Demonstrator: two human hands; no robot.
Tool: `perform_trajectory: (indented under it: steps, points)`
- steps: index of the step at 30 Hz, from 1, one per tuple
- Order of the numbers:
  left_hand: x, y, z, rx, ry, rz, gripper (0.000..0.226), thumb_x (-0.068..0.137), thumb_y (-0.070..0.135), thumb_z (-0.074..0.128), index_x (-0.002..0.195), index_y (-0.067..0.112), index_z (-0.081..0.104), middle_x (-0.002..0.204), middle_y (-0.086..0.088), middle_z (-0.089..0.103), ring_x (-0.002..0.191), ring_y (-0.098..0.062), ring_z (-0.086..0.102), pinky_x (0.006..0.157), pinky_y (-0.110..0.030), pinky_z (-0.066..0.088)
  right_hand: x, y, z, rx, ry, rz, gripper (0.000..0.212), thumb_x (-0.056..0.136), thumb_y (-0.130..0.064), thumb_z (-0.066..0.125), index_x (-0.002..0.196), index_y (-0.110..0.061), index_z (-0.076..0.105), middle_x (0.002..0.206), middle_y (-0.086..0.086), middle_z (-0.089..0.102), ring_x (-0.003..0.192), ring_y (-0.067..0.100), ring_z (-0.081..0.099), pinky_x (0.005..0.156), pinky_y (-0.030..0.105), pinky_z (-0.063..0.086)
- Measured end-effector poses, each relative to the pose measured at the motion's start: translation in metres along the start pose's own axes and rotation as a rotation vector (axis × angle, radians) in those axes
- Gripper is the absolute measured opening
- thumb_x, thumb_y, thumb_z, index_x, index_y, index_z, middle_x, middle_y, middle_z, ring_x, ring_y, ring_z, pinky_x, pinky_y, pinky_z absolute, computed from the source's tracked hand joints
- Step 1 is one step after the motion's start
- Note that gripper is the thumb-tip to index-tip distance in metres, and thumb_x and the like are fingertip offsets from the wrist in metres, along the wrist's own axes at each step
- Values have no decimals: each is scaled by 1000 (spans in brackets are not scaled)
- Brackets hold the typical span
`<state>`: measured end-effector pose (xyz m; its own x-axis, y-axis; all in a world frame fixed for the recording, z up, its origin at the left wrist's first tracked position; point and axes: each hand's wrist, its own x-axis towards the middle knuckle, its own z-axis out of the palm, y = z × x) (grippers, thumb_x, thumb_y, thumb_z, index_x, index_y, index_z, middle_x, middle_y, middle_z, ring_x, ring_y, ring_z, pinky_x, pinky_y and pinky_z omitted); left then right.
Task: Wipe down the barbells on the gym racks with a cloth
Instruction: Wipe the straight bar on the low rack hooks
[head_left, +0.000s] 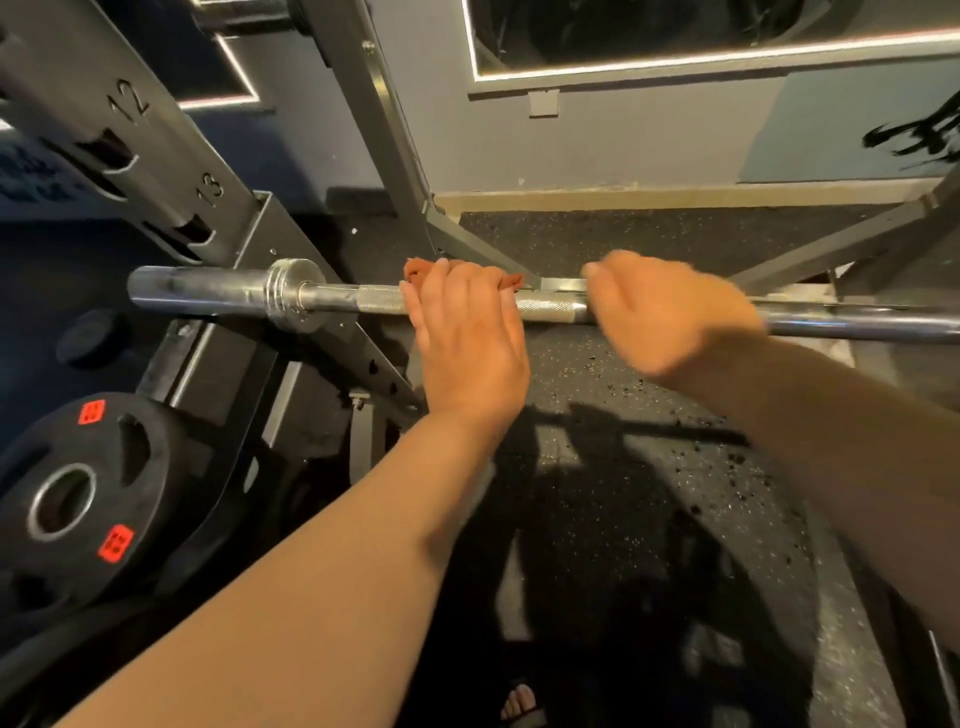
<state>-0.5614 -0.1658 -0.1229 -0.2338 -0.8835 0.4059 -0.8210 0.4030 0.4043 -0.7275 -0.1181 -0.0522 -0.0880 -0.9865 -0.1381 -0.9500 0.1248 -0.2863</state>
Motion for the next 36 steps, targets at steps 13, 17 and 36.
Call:
perform_trajectory:
  steps: [13,17,36]
  points:
    - [6,-74,-35,89,66,-18,31,107,30,33,117,20,61,121,2,59,135,-22,44,123,-52,16,47,-47,43,-85,51,69,57,108,-54,4,104,-18,48,79,1,50,81,31,51,75,42,34]
    - [13,-56,-23,71,99,-143,30,105,25,36,116,14,62,126,-5,59,143,-31,37,123,-56,12,55,-50,44,-110,96,125,55,108,-53,6,104,-19,49,75,2,48,79,32,50,75,42,34]
    - [3,-59,-23,-135,61,-64,28,102,8,43,122,18,60,138,2,52,150,-22,26,125,-56,3,60,-47,44,-125,95,129,52,107,-50,10,106,-19,51,77,3,52,75,29,55,73,42,43]
